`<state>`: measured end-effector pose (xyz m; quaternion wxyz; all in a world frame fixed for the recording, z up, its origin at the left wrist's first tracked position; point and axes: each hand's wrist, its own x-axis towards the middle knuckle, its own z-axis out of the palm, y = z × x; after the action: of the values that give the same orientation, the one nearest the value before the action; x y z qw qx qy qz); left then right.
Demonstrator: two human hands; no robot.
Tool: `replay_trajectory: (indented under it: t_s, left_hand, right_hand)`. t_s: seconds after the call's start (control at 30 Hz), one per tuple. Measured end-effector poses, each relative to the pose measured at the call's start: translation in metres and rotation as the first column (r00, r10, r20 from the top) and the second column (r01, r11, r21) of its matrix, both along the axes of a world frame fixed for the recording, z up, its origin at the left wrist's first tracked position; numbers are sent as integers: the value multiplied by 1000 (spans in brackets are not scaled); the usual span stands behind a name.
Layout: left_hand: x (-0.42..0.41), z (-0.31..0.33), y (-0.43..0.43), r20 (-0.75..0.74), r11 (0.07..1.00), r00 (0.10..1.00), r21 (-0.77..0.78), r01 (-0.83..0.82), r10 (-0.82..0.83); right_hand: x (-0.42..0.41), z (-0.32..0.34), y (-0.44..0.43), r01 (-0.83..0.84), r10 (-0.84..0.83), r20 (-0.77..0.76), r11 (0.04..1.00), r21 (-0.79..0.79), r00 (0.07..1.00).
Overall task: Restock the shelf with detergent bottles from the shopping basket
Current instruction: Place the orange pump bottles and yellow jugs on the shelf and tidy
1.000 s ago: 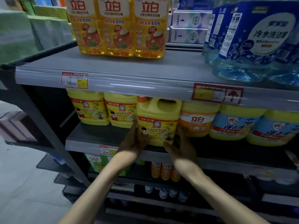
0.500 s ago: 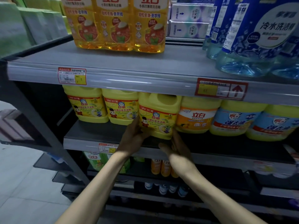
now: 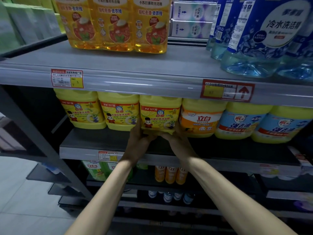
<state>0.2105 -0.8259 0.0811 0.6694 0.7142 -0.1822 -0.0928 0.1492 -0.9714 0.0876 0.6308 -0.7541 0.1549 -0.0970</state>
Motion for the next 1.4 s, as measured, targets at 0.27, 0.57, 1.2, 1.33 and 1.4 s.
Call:
replay_trajectory:
  t_s: [0.27, 0.57, 1.2, 1.33, 1.4]
  left_hand:
    - [-1, -9, 0, -55, 1000, 998, 6, -17, 17]
    - [11, -11, 3, -18, 995, 1000, 101, 0, 1]
    - [38, -31, 51, 29, 927, 957, 242, -288, 290]
    - [4, -10, 46, 4, 914, 969, 330, -236, 248]
    - [-14, -9, 39, 50, 878, 977, 432, -208, 207]
  right_hand:
    - [1, -10, 11, -41, 46, -56, 996, 84, 997]
    - [5, -10, 9, -48, 54, -73, 996, 73, 996]
    - [25, -8, 12, -85, 59, -102, 956, -282, 993]
    - [6, -6, 6, -153, 97, -154, 901, -406, 983]
    - [-9, -5, -2, -175, 102, -178, 865, -471, 979]
